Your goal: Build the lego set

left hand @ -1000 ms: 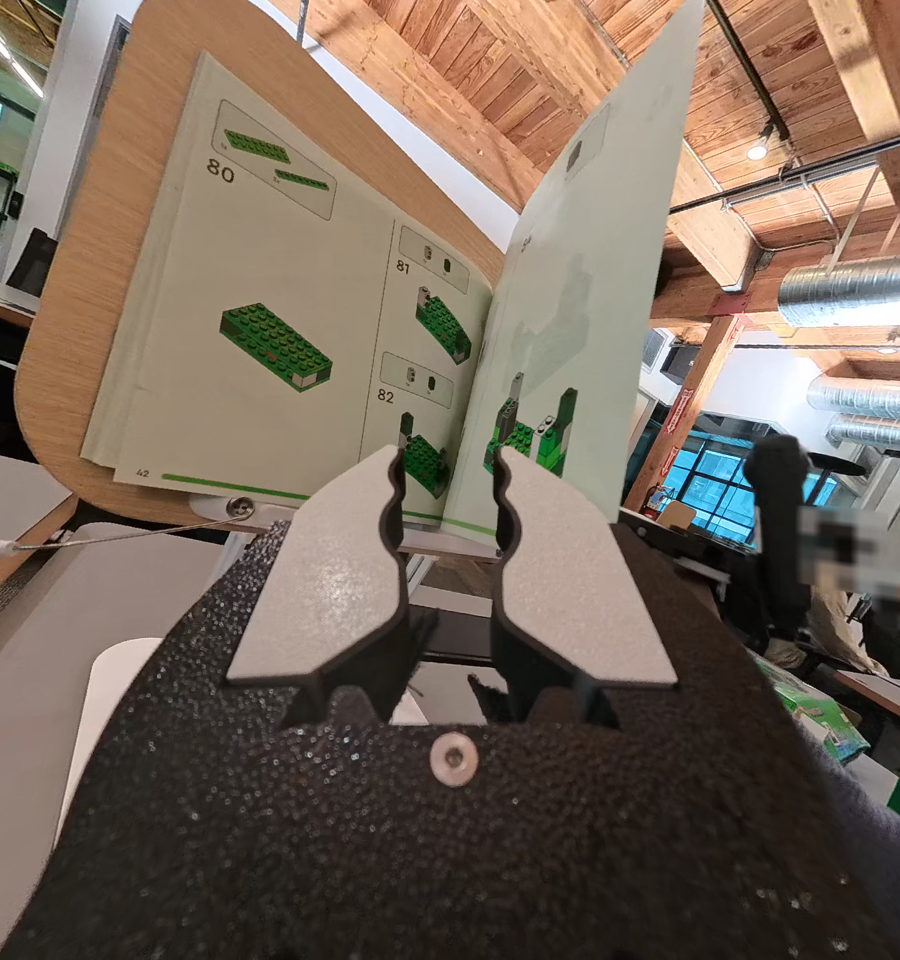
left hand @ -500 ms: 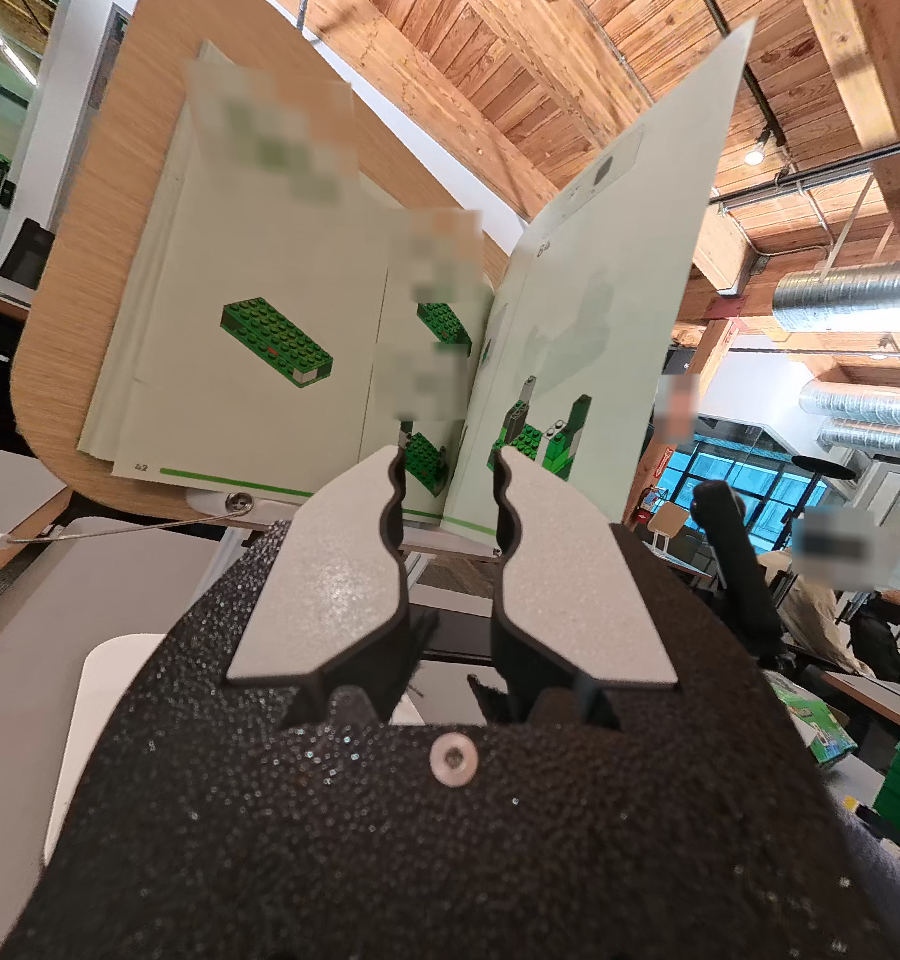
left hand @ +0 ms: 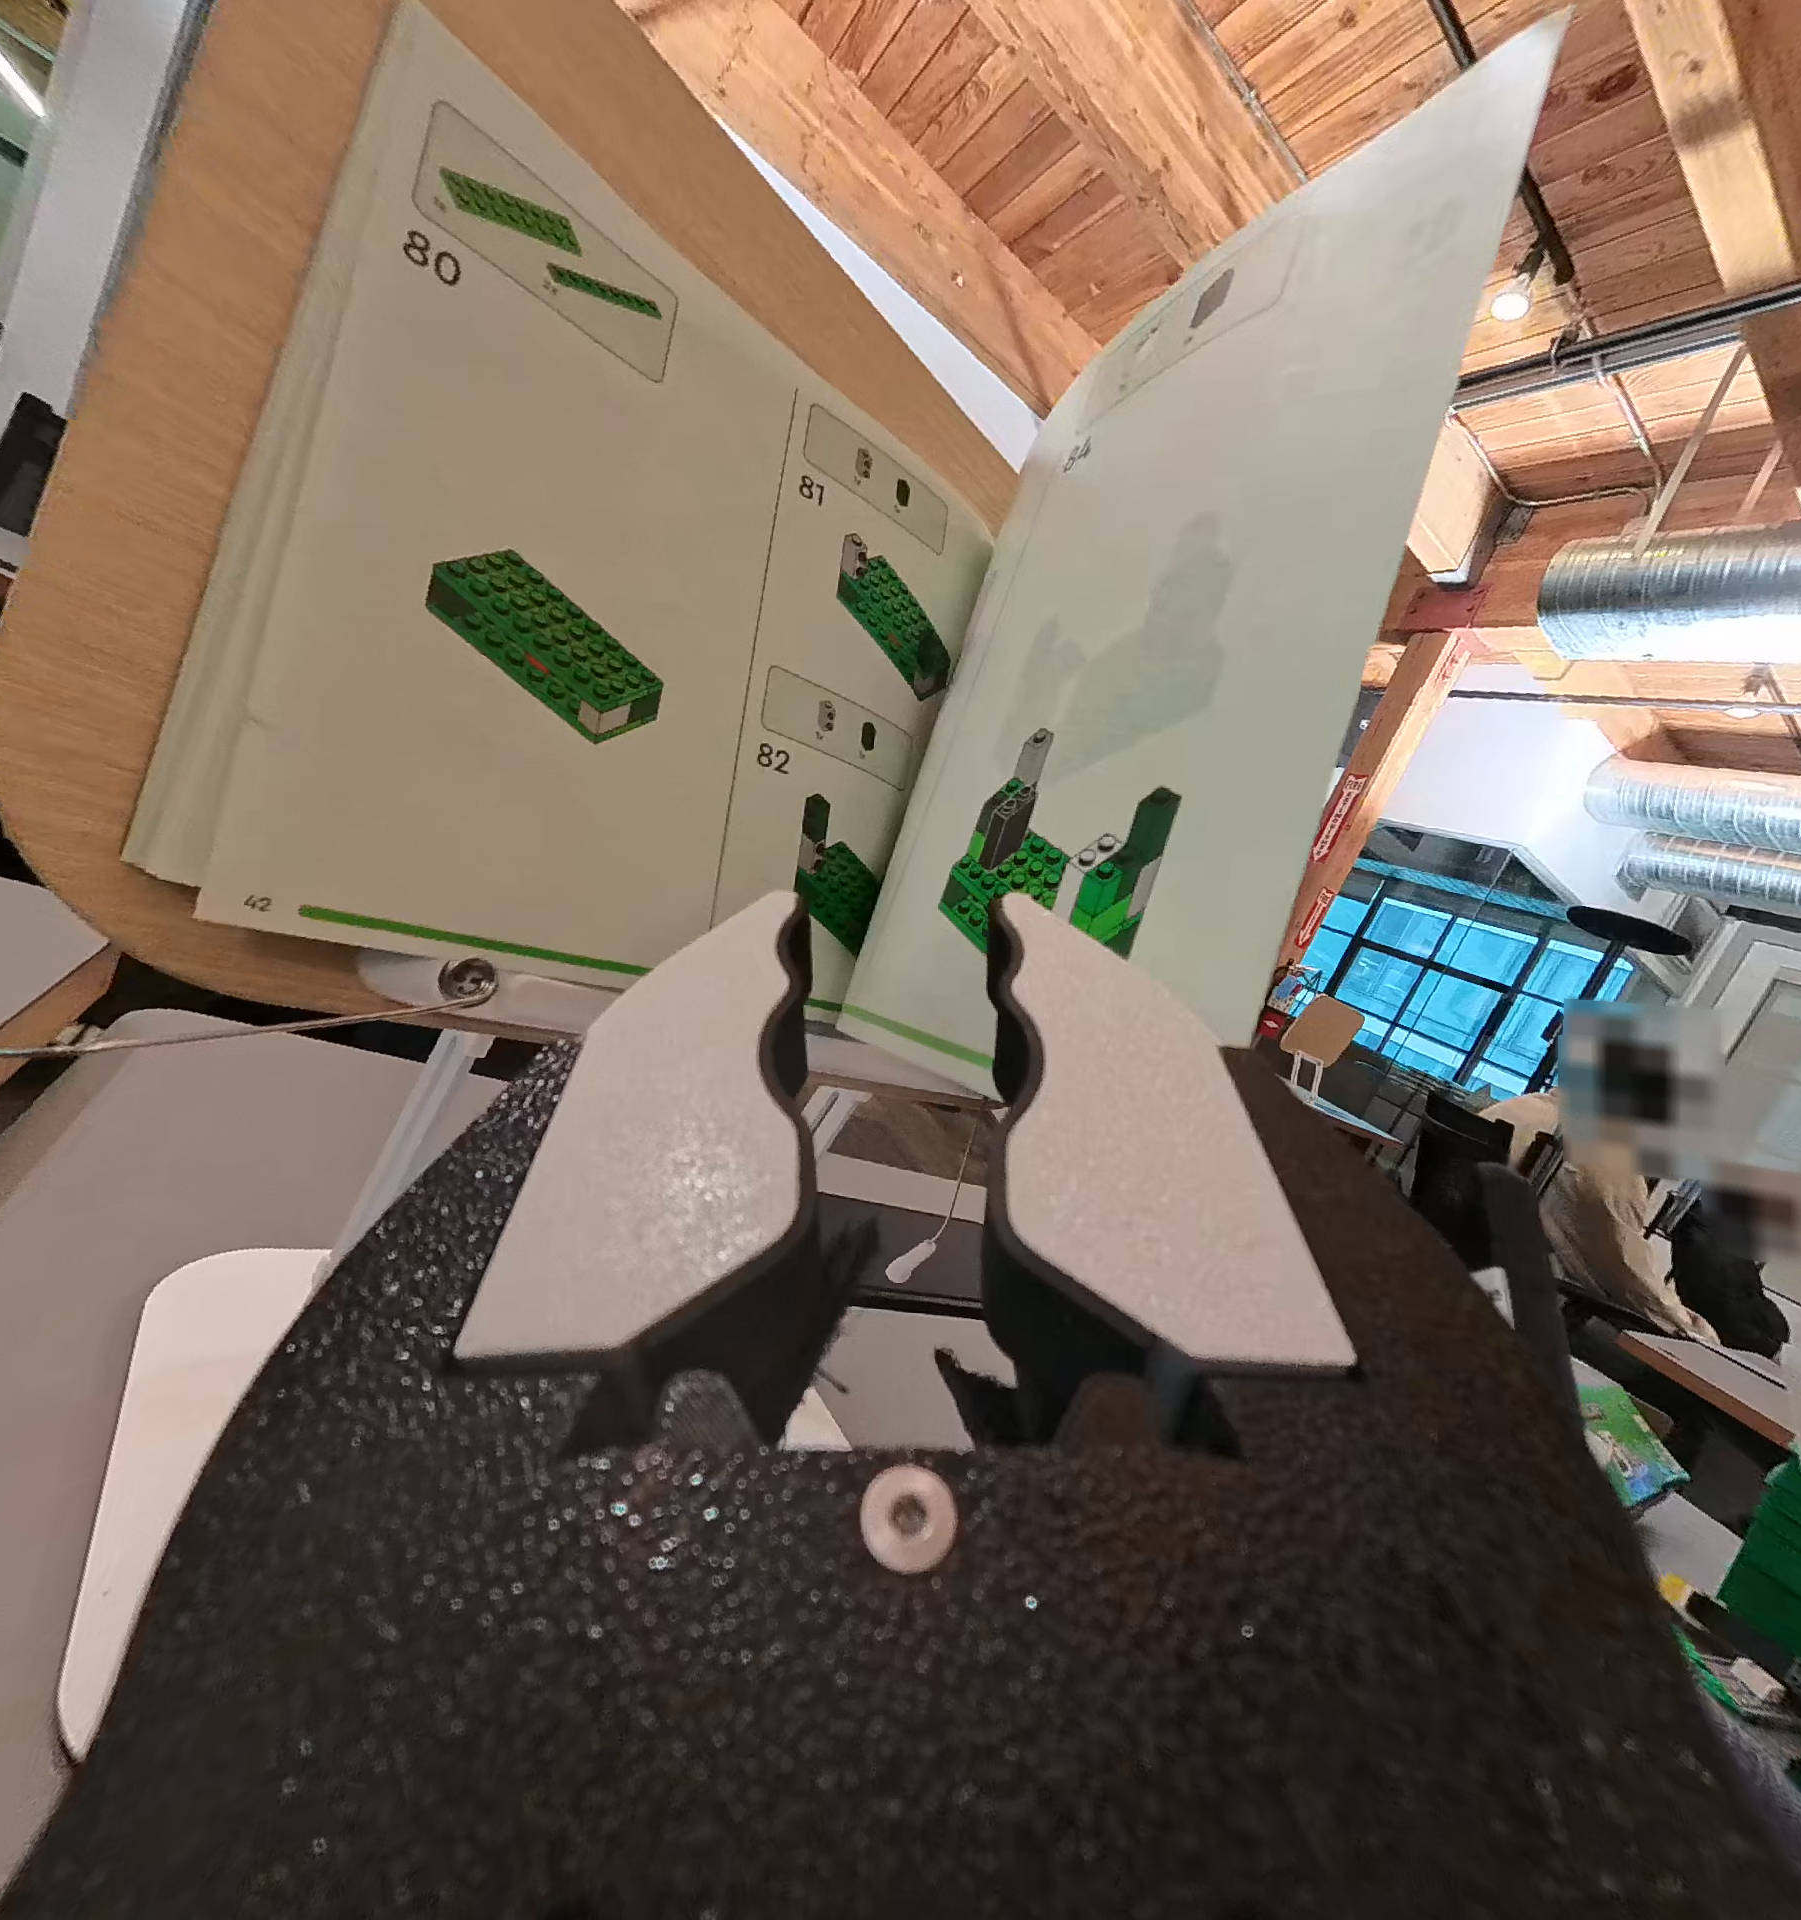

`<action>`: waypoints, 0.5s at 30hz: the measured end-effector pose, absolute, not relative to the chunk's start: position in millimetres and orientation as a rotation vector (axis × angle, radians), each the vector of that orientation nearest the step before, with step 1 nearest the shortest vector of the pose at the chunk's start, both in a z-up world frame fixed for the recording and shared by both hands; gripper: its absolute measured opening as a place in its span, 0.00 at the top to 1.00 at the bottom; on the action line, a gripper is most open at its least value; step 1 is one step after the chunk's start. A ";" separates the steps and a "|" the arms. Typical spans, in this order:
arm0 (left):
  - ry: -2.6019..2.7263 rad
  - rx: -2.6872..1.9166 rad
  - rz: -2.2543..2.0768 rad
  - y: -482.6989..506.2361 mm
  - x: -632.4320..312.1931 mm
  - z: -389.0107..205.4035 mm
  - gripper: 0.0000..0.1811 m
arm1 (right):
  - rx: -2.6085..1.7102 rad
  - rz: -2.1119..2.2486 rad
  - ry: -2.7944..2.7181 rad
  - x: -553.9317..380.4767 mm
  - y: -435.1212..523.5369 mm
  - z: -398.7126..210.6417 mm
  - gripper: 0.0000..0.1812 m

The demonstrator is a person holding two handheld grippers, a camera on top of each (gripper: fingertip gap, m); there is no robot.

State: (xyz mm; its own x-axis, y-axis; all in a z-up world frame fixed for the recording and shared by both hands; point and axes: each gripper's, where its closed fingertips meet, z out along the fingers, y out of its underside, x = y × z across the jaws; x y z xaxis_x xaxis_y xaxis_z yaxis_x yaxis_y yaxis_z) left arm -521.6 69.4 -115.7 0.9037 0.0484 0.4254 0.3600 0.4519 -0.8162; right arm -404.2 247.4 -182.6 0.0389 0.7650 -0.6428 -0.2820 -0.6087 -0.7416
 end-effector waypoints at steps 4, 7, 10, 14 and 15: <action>-0.421 -1.100 -0.197 70.4 -521.7 -116.7 0.82 | -1.519 1.625 -0.537 -405.4 232.5 -191.5 0.78; -0.424 -1.103 -0.201 71.3 -521.8 -118.2 0.82 | -1.504 1.642 -0.558 -411.3 223.5 -195.2 0.75; -0.424 -1.101 -0.206 70.9 -521.8 -118.2 0.82 | -1.420 1.832 -0.437 -410.8 226.1 -183.7 0.72; -0.423 -1.099 -0.204 70.2 -522.1 -117.3 0.82 | -1.427 2.025 -0.244 -410.6 241.7 -184.7 0.72; -0.423 -1.100 -0.205 70.7 -522.0 -117.5 0.82 | -1.439 2.045 -0.230 -412.6 243.0 -187.1 0.72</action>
